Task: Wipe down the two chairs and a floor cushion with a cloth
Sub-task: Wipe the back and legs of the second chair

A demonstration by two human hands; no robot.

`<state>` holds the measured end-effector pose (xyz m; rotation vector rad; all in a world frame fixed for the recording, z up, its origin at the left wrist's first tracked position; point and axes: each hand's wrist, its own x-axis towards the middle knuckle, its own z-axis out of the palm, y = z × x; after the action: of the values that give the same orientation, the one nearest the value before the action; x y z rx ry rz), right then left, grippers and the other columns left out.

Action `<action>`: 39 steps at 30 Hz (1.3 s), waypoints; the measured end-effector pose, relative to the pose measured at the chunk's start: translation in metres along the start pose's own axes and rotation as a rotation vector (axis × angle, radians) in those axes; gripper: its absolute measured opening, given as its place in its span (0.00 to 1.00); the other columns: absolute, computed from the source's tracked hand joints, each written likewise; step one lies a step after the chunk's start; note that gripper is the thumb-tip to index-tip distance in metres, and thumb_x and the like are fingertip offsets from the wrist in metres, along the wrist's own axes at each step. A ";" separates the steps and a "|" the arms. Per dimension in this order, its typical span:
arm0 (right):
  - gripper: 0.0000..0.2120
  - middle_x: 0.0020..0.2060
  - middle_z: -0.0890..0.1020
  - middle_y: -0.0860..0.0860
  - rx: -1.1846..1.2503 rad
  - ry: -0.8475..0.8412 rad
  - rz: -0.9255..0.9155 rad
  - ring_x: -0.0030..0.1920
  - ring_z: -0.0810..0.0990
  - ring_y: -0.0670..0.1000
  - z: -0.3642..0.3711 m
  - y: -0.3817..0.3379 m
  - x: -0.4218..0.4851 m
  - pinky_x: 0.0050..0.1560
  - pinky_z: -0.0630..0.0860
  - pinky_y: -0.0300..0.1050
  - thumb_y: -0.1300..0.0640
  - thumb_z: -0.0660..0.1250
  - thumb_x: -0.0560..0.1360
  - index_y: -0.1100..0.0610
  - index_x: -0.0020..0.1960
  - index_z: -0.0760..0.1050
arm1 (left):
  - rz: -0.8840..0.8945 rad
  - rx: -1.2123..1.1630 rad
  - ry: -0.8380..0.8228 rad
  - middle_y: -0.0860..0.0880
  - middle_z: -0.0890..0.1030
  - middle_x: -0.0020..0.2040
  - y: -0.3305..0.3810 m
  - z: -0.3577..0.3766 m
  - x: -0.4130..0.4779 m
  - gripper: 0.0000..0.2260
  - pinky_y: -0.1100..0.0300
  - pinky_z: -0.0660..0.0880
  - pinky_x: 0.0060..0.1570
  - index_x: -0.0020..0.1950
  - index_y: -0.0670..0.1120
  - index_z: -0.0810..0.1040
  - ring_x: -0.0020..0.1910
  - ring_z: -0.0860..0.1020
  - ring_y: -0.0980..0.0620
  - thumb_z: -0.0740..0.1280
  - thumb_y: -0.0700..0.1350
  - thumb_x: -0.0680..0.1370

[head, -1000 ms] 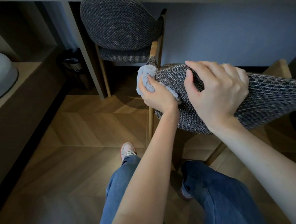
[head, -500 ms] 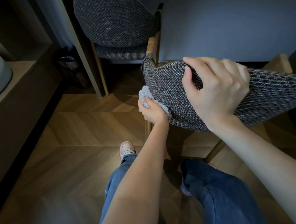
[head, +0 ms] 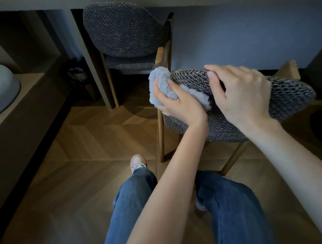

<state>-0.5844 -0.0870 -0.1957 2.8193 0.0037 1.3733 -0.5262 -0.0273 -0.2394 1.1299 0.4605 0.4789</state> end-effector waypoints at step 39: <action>0.16 0.39 0.85 0.54 0.116 0.009 0.110 0.43 0.83 0.57 -0.006 -0.001 0.001 0.52 0.76 0.47 0.56 0.55 0.82 0.54 0.55 0.82 | -0.091 0.247 -0.156 0.50 0.65 0.62 -0.064 -0.037 0.004 0.16 0.74 0.59 0.51 0.70 0.43 0.64 0.59 0.66 0.54 0.58 0.43 0.83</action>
<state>-0.5886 -0.0857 -0.1910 2.9486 -0.0755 1.4532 -0.5354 -0.0200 -0.3121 1.3666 0.4406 0.2566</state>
